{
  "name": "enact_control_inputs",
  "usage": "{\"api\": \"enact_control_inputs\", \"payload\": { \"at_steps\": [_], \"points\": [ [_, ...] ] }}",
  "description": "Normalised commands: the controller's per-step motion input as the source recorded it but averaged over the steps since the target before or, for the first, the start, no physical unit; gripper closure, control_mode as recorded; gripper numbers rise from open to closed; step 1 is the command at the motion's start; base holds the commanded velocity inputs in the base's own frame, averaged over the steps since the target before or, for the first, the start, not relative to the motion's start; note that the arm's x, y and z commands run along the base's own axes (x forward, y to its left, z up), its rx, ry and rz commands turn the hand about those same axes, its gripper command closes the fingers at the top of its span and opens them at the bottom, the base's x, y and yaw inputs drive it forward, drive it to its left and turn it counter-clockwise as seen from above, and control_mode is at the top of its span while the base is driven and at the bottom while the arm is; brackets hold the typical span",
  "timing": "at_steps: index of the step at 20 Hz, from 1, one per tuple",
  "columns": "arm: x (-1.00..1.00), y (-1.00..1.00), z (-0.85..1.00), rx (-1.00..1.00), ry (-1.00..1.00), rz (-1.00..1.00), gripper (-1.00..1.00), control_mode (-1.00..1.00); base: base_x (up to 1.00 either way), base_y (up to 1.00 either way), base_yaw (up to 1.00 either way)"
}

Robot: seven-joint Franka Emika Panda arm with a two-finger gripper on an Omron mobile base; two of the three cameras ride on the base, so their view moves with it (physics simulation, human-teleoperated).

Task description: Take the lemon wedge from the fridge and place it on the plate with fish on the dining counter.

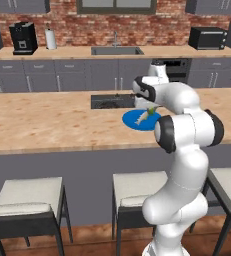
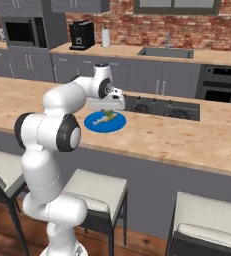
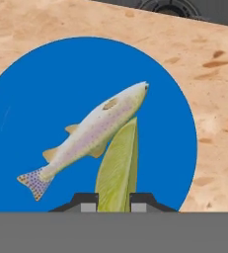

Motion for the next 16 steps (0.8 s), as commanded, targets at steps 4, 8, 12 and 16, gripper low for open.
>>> {"api": "enact_control_inputs", "payload": {
  "at_steps": [4,8,12,16],
  "points": [
    [0.05,0.01,-0.29,0.00,0.00,0.00,1.00,-1.00,0.00,0.00,0.00],
    [0.25,0.00,-0.34,-0.01,-0.03,0.00,1.00,-1.00,0.00,0.00,0.00],
    [0.26,0.00,-0.20,0.00,-0.03,0.00,1.00,-1.00,0.00,0.00,0.00],
    [-0.03,0.04,-0.02,0.00,0.00,0.00,-1.00,-1.00,0.00,0.00,0.00]
  ]
}}
